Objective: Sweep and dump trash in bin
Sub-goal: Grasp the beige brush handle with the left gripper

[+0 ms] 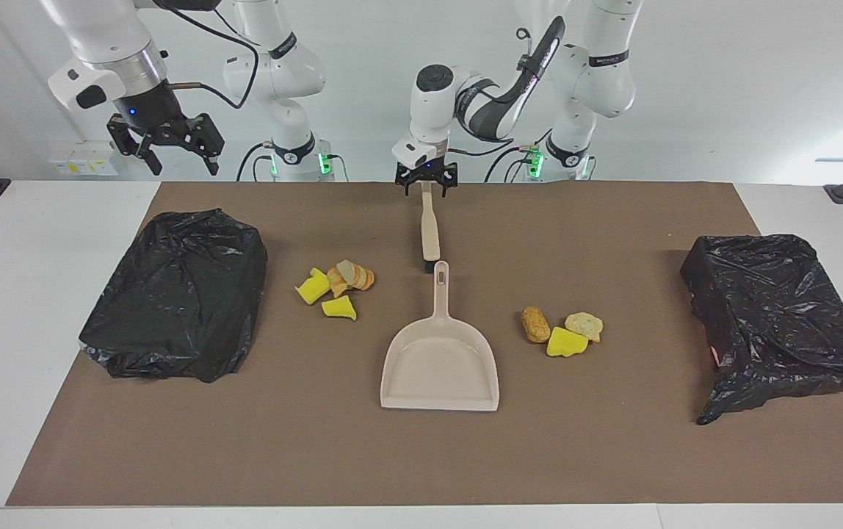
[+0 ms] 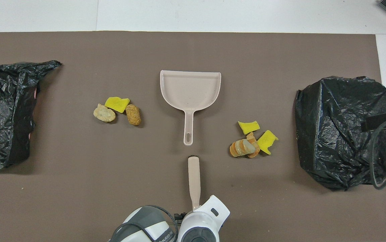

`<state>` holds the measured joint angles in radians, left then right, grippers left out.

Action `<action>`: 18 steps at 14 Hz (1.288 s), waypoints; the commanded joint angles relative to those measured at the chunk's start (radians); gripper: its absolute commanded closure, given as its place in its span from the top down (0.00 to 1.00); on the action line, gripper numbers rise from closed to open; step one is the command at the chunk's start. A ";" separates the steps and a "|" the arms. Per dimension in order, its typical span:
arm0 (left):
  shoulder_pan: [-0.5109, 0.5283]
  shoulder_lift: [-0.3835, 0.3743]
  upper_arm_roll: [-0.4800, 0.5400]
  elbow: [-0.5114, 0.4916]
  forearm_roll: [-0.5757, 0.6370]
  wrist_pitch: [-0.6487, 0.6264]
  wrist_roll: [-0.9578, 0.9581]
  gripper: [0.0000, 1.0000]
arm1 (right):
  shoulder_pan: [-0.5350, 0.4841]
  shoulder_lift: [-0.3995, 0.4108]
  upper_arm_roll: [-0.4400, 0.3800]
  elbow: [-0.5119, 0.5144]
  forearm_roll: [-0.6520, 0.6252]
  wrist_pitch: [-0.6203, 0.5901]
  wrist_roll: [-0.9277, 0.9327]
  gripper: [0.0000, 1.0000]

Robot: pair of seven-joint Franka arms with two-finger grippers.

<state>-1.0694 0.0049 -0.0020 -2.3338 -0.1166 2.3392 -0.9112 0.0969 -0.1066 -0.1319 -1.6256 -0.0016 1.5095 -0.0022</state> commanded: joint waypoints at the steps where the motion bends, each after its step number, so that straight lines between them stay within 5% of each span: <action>1: -0.018 0.004 0.020 -0.002 -0.015 0.017 -0.009 0.89 | -0.011 -0.015 0.006 -0.017 0.018 0.012 -0.018 1.00; 4: -0.012 -0.002 0.022 0.001 -0.017 0.000 -0.006 0.66 | -0.011 -0.015 0.006 -0.017 0.018 0.012 -0.018 1.00; 7: -0.009 -0.005 0.023 0.007 -0.017 -0.035 -0.005 0.04 | -0.011 -0.015 0.006 -0.017 0.018 0.012 -0.018 1.00; 18: 0.204 -0.097 0.033 0.105 0.073 -0.336 0.006 0.00 | -0.005 -0.016 0.011 -0.019 0.022 0.006 -0.019 1.00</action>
<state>-0.9229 -0.0486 0.0365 -2.2412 -0.0783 2.0646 -0.9113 0.0977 -0.1066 -0.1308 -1.6256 -0.0013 1.5095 -0.0022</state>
